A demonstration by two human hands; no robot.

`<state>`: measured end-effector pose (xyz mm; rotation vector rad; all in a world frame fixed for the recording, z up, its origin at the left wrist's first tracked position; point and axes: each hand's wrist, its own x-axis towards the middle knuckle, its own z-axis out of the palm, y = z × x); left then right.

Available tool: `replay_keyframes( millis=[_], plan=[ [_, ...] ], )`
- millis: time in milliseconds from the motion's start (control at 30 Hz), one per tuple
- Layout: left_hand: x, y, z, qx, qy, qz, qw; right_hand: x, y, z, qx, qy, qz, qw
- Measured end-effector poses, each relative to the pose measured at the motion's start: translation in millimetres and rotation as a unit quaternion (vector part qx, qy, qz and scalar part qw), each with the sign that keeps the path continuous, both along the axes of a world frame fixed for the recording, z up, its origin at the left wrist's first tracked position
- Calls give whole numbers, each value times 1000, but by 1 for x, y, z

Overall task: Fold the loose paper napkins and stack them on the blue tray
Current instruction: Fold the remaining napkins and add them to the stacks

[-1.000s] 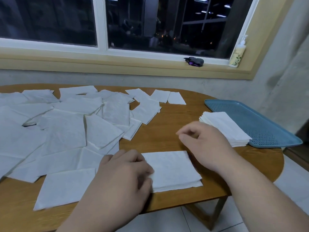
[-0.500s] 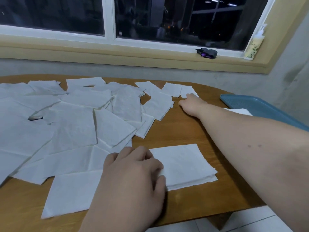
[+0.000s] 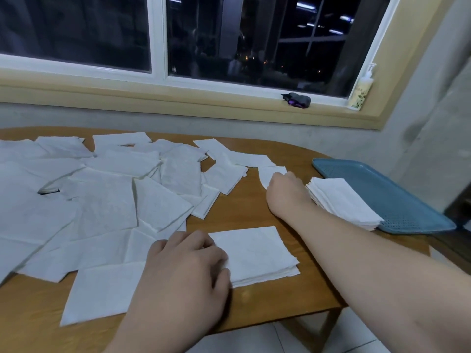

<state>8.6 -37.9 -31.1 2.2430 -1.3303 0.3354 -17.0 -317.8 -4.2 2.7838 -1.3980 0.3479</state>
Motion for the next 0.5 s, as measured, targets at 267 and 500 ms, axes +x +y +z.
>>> replay_keyframes(
  millis=[267, 500],
  plan=[
    [-7, 7, 4, 5, 5, -10, 1000, -80, 66, 12, 82, -137, 52, 986],
    [-8, 15, 15, -63, 94, -26, 993, -140, 120, 27, 206, -326, 144, 911]
  ],
)
